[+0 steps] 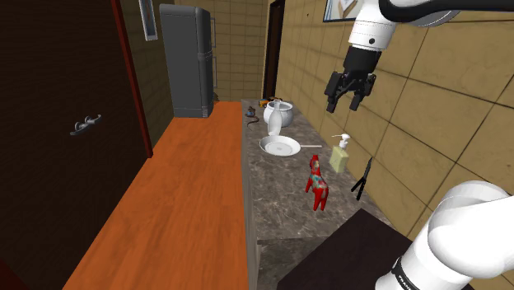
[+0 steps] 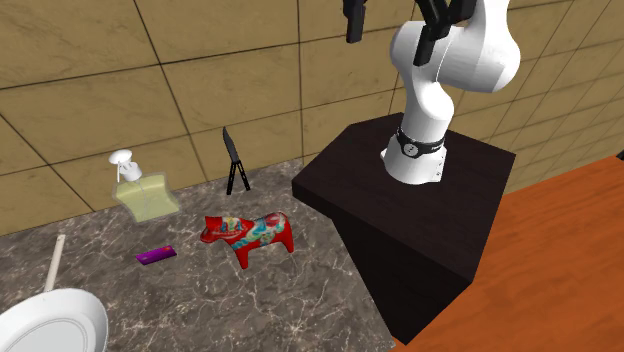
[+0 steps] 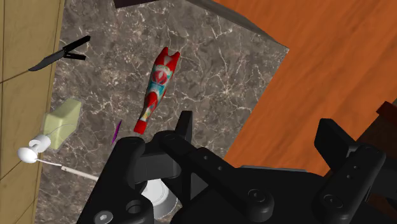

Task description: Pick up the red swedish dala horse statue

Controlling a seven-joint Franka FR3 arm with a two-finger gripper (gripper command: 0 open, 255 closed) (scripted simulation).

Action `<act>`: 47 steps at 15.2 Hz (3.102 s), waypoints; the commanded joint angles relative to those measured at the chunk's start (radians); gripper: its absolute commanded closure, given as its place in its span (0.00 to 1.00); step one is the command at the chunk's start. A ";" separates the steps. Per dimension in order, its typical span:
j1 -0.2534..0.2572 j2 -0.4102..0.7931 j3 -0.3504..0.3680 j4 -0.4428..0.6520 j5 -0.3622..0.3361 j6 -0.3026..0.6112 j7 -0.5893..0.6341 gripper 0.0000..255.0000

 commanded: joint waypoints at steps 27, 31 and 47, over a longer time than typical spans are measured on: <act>-0.106 0.566 -0.231 -0.352 0.002 1.012 -0.099 0.00; -0.091 0.738 -0.267 -0.314 0.133 1.151 -0.201 0.00; -0.170 0.982 -0.160 -0.246 0.452 1.318 -0.451 1.00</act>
